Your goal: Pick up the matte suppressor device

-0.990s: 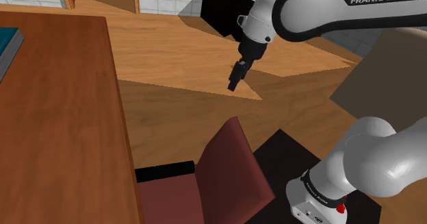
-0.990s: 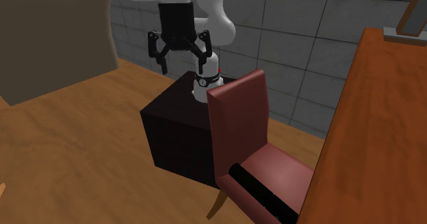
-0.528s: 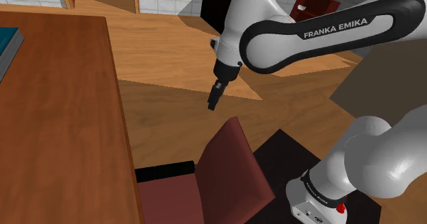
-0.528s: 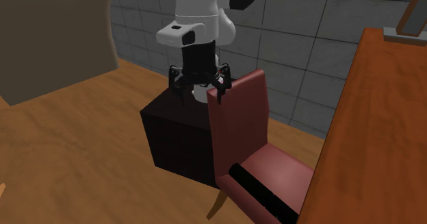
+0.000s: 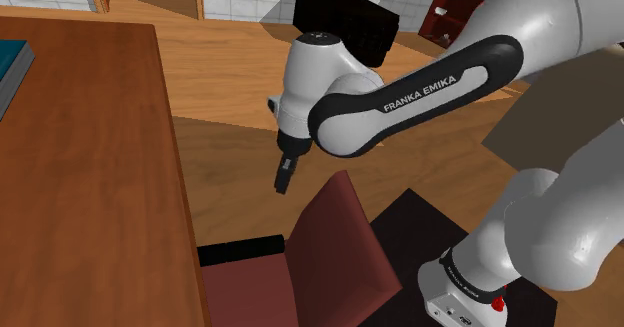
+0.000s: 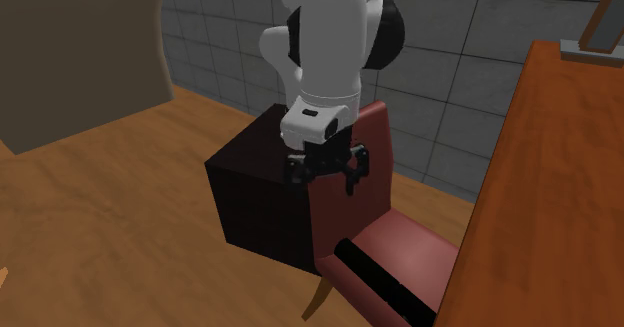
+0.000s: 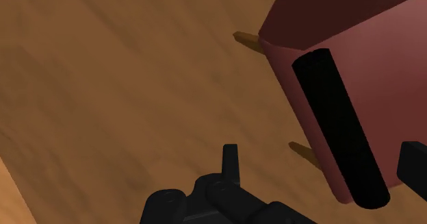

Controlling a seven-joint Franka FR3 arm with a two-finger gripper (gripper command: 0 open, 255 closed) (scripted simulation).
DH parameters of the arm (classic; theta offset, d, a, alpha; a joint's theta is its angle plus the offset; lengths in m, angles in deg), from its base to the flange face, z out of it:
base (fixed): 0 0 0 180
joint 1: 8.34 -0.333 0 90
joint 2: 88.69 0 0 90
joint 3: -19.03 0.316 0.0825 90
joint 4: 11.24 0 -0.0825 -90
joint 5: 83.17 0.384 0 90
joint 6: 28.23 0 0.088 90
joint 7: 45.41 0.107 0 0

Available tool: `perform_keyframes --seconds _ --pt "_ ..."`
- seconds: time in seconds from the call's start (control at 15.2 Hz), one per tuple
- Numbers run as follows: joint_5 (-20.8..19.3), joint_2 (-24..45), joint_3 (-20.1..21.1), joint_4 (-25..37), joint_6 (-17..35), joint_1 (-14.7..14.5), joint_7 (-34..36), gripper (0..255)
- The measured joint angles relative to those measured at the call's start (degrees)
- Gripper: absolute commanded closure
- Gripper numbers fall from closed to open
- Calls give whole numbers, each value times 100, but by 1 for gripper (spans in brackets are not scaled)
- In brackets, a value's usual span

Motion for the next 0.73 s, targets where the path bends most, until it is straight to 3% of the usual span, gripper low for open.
perform_keyframes --seconds 0.4,0.73 --pt "-630 1173 183 344 671 -243 227 0" --pt "-1289 2184 165 802 1061 -619 538 0"
